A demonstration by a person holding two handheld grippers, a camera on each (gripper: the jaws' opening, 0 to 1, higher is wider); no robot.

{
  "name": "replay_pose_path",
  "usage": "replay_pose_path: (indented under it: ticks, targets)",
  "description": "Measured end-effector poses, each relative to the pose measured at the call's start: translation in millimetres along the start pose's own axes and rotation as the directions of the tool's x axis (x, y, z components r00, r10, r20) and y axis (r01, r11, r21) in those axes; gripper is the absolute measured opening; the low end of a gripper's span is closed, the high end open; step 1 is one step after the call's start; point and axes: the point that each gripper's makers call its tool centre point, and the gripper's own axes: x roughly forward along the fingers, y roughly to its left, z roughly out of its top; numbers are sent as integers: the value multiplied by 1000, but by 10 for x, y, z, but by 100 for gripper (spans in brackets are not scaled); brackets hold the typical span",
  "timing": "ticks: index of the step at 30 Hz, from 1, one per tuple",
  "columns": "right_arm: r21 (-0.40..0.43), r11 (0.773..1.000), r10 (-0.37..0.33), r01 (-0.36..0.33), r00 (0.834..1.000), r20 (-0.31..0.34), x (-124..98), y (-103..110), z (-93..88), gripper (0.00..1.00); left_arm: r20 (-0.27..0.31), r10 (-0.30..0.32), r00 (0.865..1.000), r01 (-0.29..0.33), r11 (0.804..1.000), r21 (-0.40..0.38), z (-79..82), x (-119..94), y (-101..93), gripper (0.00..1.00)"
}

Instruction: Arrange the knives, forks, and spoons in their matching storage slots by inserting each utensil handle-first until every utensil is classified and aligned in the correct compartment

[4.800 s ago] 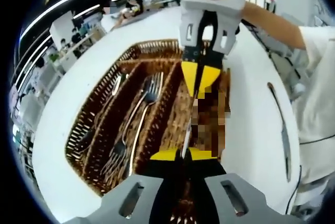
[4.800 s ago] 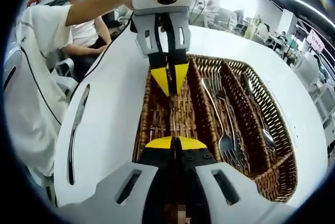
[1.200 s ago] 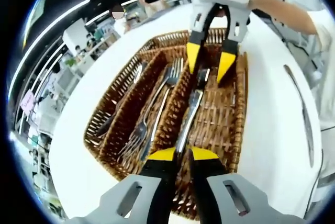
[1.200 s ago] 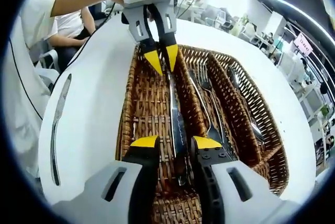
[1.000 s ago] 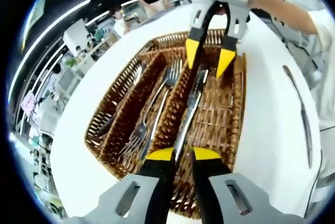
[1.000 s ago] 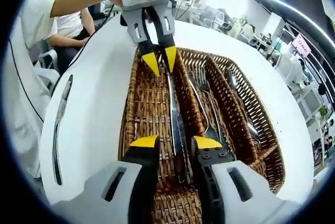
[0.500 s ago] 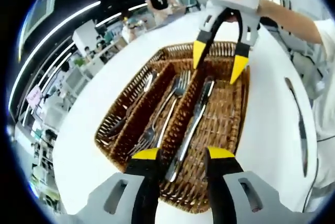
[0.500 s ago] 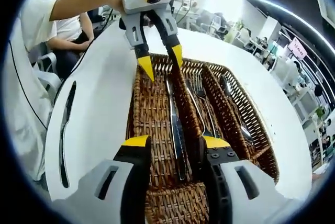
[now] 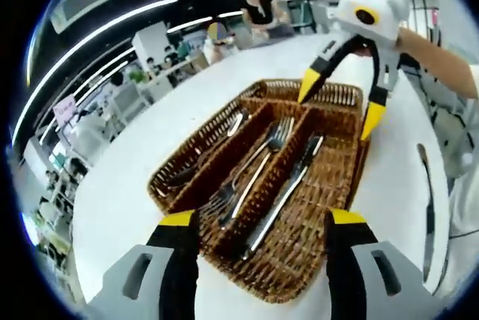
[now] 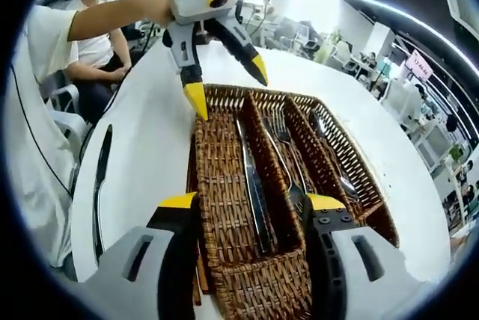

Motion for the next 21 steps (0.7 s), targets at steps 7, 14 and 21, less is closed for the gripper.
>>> replay_pose_path:
  ticks: [7, 14, 21]
  targets:
    - [16, 1000, -19, 18, 1000, 24, -11, 31, -10, 74, 21, 25, 999, -24, 999, -47, -54, -41, -20, 86]
    - [38, 999, -35, 33, 998, 48, -33, 53, -24, 85, 17, 47, 999, -46, 997, -69, -164, -30, -94, 100]
    - [91, 995, -47, 41, 996, 71, -37, 35, -21, 95, 53, 54, 997, -47, 990, -137, -204, -105, -140, 100]
